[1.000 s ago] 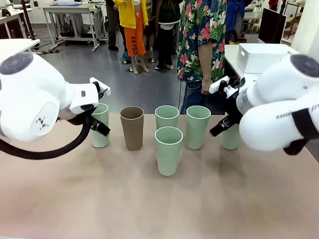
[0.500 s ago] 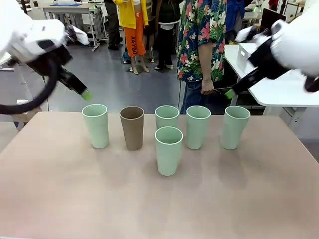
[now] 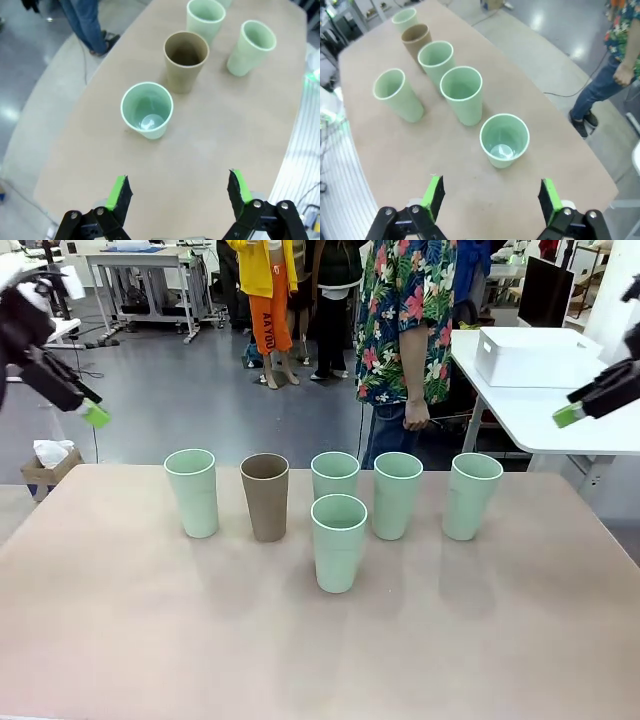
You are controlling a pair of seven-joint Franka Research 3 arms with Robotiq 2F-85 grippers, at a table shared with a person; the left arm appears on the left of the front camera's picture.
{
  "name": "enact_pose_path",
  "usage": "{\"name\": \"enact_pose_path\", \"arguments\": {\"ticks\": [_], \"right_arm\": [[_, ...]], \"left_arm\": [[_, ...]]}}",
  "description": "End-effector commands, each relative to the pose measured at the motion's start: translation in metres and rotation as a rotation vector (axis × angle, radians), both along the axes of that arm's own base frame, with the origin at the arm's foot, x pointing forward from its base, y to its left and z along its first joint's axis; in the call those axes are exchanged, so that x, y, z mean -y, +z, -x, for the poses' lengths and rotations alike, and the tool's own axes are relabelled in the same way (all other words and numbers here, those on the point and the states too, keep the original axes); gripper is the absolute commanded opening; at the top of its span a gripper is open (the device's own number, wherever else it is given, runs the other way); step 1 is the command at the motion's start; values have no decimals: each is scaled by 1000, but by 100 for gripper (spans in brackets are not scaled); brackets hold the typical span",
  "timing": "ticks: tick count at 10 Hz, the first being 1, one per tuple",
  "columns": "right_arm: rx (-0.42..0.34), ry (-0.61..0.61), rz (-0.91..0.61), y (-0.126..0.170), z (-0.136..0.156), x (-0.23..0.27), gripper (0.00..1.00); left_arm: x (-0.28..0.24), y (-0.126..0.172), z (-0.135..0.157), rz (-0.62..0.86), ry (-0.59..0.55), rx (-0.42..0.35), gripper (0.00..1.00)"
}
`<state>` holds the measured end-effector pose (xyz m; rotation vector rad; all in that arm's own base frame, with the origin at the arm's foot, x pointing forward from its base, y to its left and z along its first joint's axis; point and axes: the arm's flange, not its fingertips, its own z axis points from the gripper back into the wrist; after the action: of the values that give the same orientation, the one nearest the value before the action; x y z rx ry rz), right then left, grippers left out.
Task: Stack the cups and store them in the basket.
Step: Pick up two Reusable plastic cups , one in each hand.
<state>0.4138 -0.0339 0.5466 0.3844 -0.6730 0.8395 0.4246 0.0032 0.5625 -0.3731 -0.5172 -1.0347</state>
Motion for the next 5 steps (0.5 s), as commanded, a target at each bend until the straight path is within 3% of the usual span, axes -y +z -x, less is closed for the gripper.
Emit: {"name": "enact_pose_path", "arguments": {"ticks": [1,5], "right_arm": [[-2,79,-93,-7,-10,26,100],[70,127,-181,-34,-4,70,100]], "left_arm": [[-33,0,-10,92,-88,11,100],[-80,-23,-18,235,-157,73,100]]}}
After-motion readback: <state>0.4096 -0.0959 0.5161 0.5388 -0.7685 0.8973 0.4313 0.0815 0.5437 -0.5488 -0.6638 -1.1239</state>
